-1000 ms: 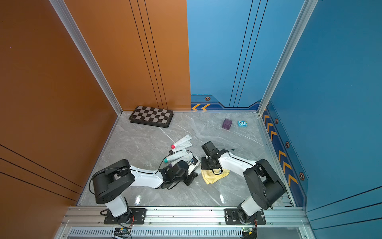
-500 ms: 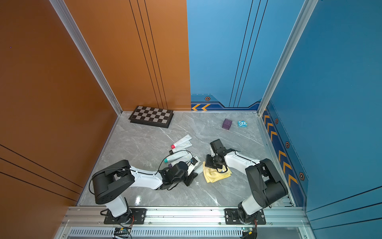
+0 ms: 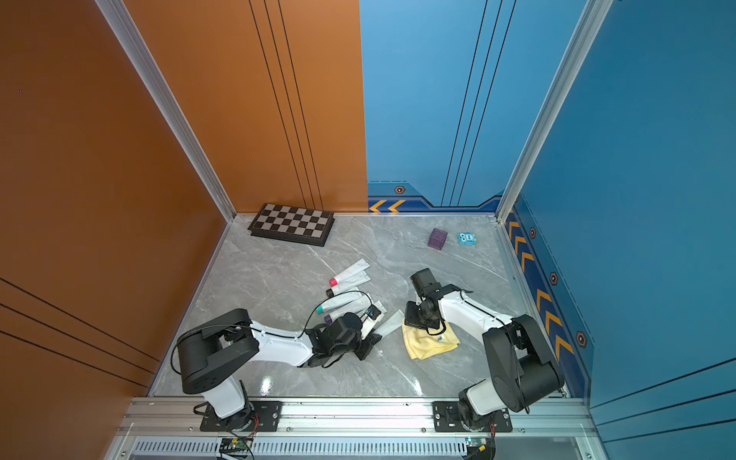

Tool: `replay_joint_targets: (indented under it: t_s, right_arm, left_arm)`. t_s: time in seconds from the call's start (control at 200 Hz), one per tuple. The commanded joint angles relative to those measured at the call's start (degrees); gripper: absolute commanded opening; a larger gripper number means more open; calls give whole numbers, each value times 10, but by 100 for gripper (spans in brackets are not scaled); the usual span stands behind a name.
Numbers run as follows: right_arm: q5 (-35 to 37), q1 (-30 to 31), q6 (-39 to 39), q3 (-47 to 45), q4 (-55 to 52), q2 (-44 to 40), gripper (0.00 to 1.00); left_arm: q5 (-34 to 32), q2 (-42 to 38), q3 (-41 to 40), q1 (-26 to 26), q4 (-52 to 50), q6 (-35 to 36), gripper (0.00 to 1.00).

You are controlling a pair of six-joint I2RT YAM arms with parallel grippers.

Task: Wipe the surface of the toothpaste tube
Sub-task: Wipe the dirt from the toothpaste tube.

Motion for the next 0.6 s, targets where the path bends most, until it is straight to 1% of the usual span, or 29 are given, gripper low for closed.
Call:
replay_joint_targets:
  t_s: [0.0, 0.075, 0.19, 0.325, 0.465, 0.535, 0.596]
  right_arm:
    - [-7, 36, 0, 20, -19, 3, 0]
    - [-4, 48, 7, 31, -15, 5, 0]
    - [-2, 49, 5, 50, -12, 17, 0]
    - [2, 50, -5, 77, -11, 81, 0]
    - [7, 34, -6, 83, -7, 154, 0]
    - [24, 23, -1, 69, -3, 159, 0]
    - [40, 4, 4, 50, 2, 147, 0]
  left_arm:
    - [29, 58, -39, -17, -144, -1, 12]
    - [31, 62, -38, -19, -144, 0, 12]
    - [31, 69, -37, -23, -144, -3, 12]
    - [29, 74, -35, -25, -144, -3, 11]
    - [23, 70, -36, -25, -145, -6, 12]
    - [17, 66, -41, -22, -145, -9, 11]
    - [16, 64, -45, -21, -145, -11, 12]
